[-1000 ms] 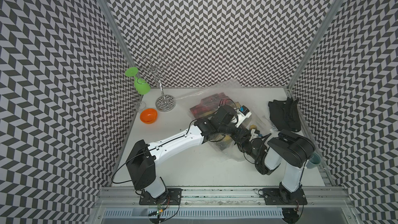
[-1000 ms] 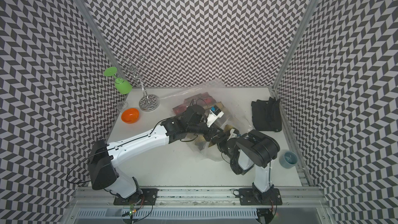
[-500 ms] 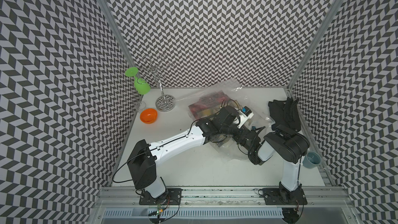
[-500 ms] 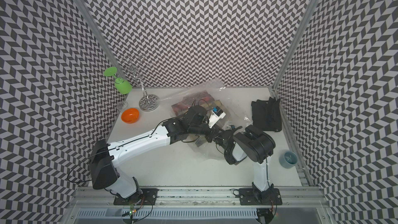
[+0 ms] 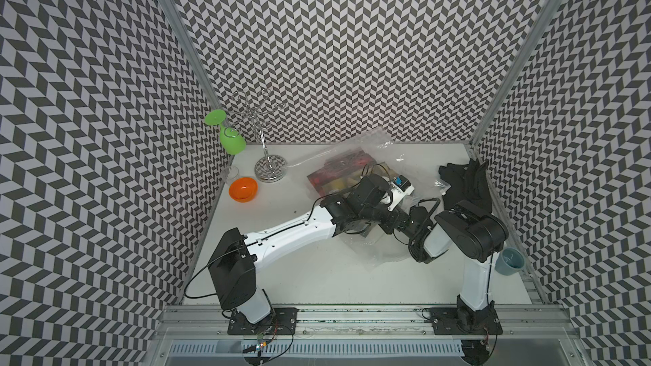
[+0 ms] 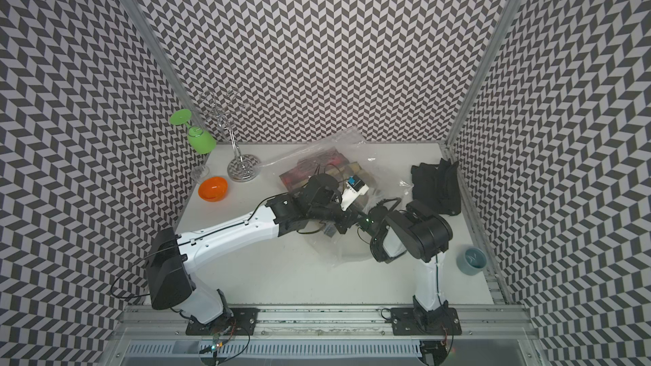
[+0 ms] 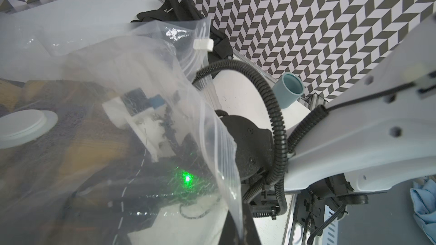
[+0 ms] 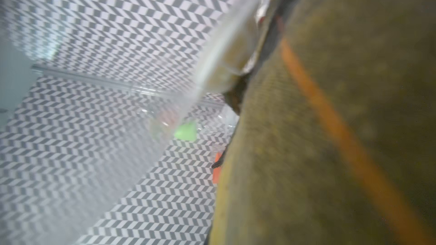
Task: Place the folded shirt into the vacuum bag
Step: Place the shirt in the vacuum bag.
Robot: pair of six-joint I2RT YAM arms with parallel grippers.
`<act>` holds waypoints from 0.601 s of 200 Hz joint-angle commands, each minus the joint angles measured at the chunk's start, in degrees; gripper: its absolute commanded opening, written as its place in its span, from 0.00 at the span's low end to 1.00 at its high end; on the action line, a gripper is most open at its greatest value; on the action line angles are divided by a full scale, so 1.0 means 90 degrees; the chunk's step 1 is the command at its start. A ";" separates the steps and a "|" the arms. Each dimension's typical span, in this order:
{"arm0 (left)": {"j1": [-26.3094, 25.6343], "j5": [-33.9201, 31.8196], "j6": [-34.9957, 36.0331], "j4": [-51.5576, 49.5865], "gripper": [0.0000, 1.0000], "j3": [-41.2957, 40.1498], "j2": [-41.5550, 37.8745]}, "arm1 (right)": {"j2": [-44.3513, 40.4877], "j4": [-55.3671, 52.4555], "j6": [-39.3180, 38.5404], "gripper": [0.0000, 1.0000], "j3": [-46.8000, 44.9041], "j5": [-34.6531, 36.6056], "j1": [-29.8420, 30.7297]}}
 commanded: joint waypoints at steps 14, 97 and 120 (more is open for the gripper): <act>-0.0076 0.0231 -0.0035 0.0154 0.00 0.0084 -0.0298 | -0.0350 0.2645 -0.0265 0.00 0.0935 -0.1045 -0.0008; -0.0086 0.0363 -0.0054 0.0180 0.00 0.0268 -0.0193 | -0.0363 0.2121 -0.0360 0.00 0.2169 -0.1491 0.0131; -0.0096 0.0328 -0.0023 0.0150 0.00 0.0321 -0.0147 | -0.0327 0.1808 -0.0399 0.00 0.2411 -0.1439 0.0159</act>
